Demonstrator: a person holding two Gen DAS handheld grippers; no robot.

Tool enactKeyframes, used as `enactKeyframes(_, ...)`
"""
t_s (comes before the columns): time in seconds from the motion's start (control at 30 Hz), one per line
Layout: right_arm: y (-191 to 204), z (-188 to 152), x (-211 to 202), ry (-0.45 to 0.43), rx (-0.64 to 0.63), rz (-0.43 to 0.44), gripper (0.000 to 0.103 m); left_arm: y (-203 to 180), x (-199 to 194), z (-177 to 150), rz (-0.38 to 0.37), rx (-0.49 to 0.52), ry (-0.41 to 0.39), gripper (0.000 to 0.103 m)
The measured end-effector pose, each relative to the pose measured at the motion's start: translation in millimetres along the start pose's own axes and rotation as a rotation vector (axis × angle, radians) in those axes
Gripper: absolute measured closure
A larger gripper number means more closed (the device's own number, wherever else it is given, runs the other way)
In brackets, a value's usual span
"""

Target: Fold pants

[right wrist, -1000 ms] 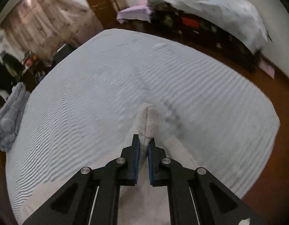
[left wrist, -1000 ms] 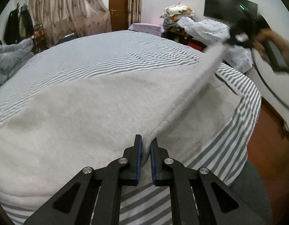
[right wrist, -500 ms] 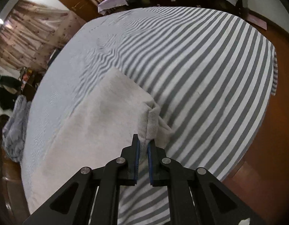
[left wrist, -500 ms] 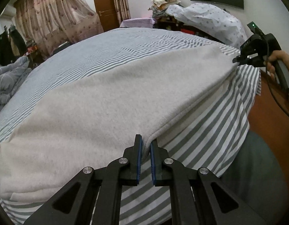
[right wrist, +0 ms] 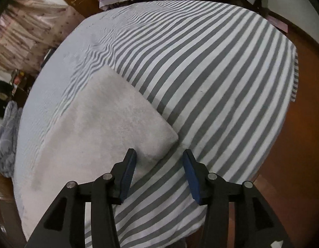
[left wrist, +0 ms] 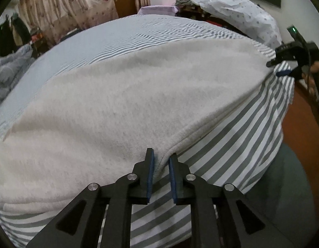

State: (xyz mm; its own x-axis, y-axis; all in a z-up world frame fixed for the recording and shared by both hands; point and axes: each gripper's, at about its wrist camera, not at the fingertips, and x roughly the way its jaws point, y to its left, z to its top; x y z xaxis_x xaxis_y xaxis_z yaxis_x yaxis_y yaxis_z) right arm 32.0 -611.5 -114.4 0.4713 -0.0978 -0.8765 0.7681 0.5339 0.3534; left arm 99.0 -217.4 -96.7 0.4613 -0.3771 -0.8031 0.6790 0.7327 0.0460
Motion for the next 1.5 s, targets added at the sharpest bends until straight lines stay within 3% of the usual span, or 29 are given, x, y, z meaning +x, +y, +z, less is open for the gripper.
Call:
enactKeyframes(0.13,5,-9,-24,-0.039,-0.024,0.012,0.058,11,-19,10,-0.065,-0.081,-0.014,0.079)
enactKeyframes(0.23,18,-14,-45,-0.086,-0.057,0.011,0.058,24,-45,17,-0.134,-0.144,-0.076,0.076)
enactKeyframes(0.37,57,-19,-65,-0.114,-0.147,0.04,0.058,55,-61,29,-0.073,-0.225,-0.148,0.058)
enactKeyframes(0.43,82,-21,-67,-0.094,-0.199,0.077,0.058,73,-57,36,-0.025,-0.275,-0.152,0.057)
enactKeyframes(0.63,184,-46,-51,0.037,-0.439,0.234,0.058,117,-21,38,0.093,-0.43,-0.085,0.057)
enactKeyframes(0.8,298,-77,-22,0.208,-0.688,0.374,0.058,138,-1,20,0.161,-0.499,-0.031,0.057)
enactKeyframes(0.9,356,-90,9,0.34,-0.74,0.454,0.058,150,0,13,0.154,-0.541,-0.03,0.057)
enactKeyframes(1.07,425,-109,70,0.526,-0.745,0.474,0.06,181,-8,12,0.171,-0.588,-0.067,0.057)
enactKeyframes(1.17,450,-119,105,0.61,-0.7,0.468,0.068,197,-2,15,0.158,-0.612,-0.056,0.057)
enactKeyframes(1.3,460,-137,129,0.643,-0.703,0.449,0.076,201,5,4,0.134,-0.633,-0.019,0.057)
enactKeyframes(1.5,452,-173,113,0.643,-0.823,0.465,0.078,192,1,-16,0.14,-0.603,-0.037,0.057)
